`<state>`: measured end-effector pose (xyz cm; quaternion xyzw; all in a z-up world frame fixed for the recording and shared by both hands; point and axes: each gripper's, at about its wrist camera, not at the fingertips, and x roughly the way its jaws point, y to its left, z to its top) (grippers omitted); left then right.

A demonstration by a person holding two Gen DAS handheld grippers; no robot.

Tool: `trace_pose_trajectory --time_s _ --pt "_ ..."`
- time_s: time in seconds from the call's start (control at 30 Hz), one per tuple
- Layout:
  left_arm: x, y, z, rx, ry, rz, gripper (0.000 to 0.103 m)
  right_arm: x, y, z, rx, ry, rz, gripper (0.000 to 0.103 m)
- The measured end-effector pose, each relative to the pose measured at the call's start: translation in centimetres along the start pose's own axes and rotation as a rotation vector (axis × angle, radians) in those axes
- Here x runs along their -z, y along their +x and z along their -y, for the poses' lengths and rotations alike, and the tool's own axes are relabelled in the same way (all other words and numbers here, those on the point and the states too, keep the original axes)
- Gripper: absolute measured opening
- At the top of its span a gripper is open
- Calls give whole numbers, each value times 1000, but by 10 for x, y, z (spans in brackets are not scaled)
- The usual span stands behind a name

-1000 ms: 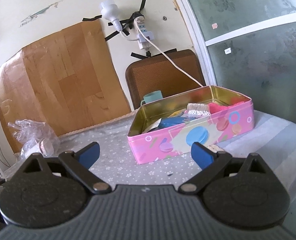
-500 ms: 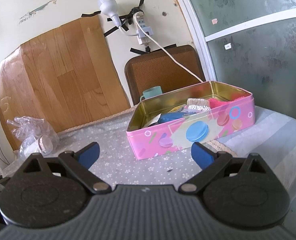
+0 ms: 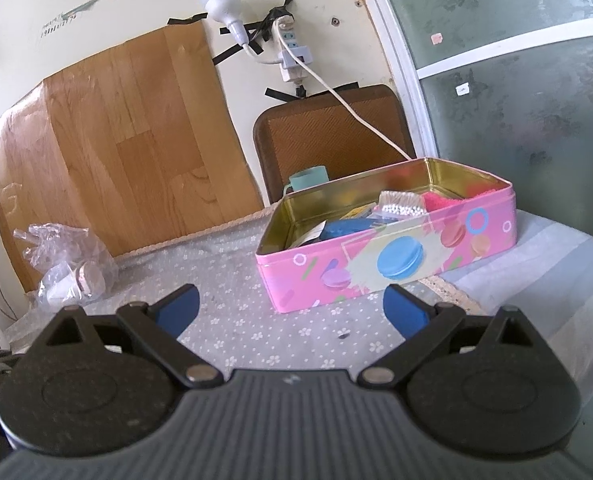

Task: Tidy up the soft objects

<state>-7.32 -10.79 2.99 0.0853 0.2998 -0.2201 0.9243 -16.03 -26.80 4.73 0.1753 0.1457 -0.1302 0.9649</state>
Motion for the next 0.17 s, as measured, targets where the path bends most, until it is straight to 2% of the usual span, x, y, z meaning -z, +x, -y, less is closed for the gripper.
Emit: trace_pose_trajectory --time_s 0.17 --pt "-1 5 -6 24 -28 -4 103 1 7 -4 -12 -23 -28 101"
